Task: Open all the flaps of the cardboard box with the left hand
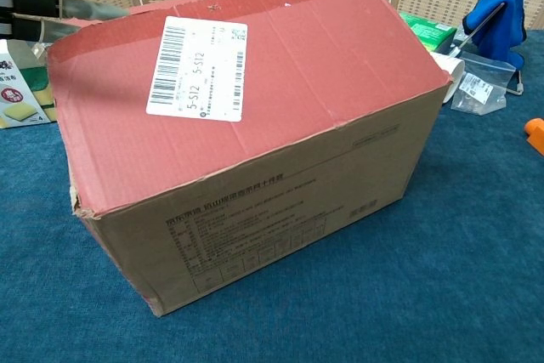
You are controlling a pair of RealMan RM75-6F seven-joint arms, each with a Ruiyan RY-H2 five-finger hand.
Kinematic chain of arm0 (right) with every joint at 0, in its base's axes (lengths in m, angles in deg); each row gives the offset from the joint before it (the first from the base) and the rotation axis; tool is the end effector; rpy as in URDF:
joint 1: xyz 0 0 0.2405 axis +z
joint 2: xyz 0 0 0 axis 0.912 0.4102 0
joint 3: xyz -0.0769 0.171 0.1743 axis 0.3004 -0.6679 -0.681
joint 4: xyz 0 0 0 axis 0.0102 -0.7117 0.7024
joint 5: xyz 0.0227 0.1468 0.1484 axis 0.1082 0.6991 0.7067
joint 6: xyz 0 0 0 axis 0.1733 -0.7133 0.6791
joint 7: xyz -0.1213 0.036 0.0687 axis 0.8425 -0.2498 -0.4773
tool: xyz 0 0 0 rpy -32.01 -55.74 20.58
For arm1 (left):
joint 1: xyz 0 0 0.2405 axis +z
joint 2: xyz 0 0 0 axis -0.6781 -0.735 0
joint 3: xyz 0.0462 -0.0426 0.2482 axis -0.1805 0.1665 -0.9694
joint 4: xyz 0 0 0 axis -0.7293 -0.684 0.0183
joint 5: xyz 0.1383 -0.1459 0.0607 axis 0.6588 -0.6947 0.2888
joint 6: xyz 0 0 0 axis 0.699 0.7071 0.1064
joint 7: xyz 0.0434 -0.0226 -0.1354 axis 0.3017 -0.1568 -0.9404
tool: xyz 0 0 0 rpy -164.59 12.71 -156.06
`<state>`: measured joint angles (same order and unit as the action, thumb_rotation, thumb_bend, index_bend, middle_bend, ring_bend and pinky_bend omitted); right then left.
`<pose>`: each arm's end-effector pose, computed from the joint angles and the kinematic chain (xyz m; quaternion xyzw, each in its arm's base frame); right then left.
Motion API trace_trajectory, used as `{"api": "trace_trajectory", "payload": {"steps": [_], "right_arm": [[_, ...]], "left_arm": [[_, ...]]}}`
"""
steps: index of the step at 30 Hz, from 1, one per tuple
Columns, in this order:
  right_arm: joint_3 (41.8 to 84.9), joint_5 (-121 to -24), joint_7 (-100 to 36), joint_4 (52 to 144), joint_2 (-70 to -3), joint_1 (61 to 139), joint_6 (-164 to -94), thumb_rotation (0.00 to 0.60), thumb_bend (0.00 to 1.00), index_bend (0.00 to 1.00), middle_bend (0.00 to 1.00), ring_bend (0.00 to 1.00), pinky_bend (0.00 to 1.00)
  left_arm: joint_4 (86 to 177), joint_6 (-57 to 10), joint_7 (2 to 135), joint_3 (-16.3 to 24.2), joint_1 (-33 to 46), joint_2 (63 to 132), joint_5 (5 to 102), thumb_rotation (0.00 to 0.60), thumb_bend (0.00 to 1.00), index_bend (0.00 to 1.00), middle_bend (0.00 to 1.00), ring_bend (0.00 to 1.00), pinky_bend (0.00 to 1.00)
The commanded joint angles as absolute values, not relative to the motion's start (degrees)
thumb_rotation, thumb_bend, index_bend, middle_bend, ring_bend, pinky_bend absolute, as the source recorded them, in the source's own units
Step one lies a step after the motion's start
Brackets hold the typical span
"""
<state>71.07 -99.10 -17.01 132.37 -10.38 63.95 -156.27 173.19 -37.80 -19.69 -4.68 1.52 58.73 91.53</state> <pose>-0.2676 -0.1439 0.1828 0.5854 -0.3581 0.3736 0.6240 -0.1356 0.2610 0.1346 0.4679 0.7768 0.4215 0.0051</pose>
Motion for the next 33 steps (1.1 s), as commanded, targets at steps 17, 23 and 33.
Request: {"api": "trace_trajectory", "payload": {"steps": [17,23,33], "right_arm": [[71.43,-99.38,-16.06,132.56,-10.42,63.84,-156.10,0.600,0.00,0.00,0.00,0.00,0.00],[71.38,-99.18,-16.04,132.67,-10.34,63.88,-155.97,0.600,0.00,0.00,0.00,0.00,0.00],[71.44,-99.00,-15.82,132.76,-10.29,63.97,-155.64,0.600,0.00,0.00,0.00,0.00,0.00]], "left_arm": [[170.15,-26.11,-32.62,-8.54,0.56,60.79,99.54,0.600,0.00,0.00,0.00,0.00,0.26],[171.08,-24.54,-32.14,-8.98,0.08,61.83,99.69,0.600,0.00,0.00,0.00,0.00,0.29],[173.57,-22.38,-31.71,-9.60,-1.23,62.85,100.82,0.600,0.00,0.00,0.00,0.00,0.34]]}}
